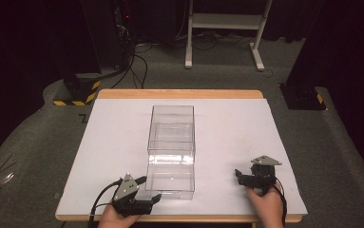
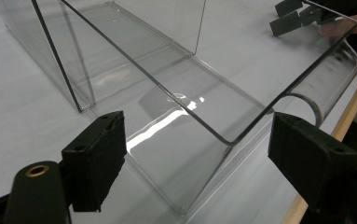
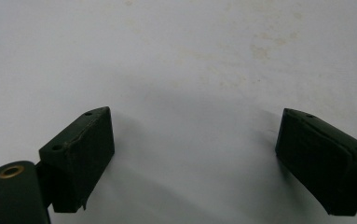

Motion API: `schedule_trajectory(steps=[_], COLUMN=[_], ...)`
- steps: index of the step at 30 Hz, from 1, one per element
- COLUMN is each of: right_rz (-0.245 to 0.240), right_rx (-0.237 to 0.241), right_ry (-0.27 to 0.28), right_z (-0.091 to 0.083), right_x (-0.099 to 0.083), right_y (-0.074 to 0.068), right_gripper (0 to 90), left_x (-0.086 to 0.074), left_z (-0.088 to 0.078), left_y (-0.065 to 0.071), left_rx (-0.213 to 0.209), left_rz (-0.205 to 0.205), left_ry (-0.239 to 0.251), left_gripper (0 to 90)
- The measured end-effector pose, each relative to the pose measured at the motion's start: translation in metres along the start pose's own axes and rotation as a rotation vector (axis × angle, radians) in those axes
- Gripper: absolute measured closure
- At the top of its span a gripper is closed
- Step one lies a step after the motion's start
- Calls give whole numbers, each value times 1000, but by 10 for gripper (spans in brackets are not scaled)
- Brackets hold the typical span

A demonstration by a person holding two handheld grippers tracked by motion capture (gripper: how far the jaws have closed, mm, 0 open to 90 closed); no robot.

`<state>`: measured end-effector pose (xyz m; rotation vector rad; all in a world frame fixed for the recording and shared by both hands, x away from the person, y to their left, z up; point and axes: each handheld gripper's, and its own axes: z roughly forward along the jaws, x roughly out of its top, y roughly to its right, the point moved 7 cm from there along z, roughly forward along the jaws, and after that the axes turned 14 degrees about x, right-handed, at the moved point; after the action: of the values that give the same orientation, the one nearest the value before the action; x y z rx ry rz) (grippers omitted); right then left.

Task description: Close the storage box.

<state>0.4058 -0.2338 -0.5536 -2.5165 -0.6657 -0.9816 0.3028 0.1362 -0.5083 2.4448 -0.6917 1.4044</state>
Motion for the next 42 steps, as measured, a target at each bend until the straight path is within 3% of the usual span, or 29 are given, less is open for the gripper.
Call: schedule_trajectory(steps=[26, 42], right_rz=[1, 0], right_rx=[1, 0], right_ry=[-2, 0], right_z=[0, 0], right_x=[0, 0], right_y=[0, 0], right_gripper=[114, 114], left_x=[11, 16], left_z=[12, 24], left_y=[-9, -22], left_rx=[27, 82], left_rz=[-40, -75], left_ry=[29, 17], left_gripper=[259, 195])
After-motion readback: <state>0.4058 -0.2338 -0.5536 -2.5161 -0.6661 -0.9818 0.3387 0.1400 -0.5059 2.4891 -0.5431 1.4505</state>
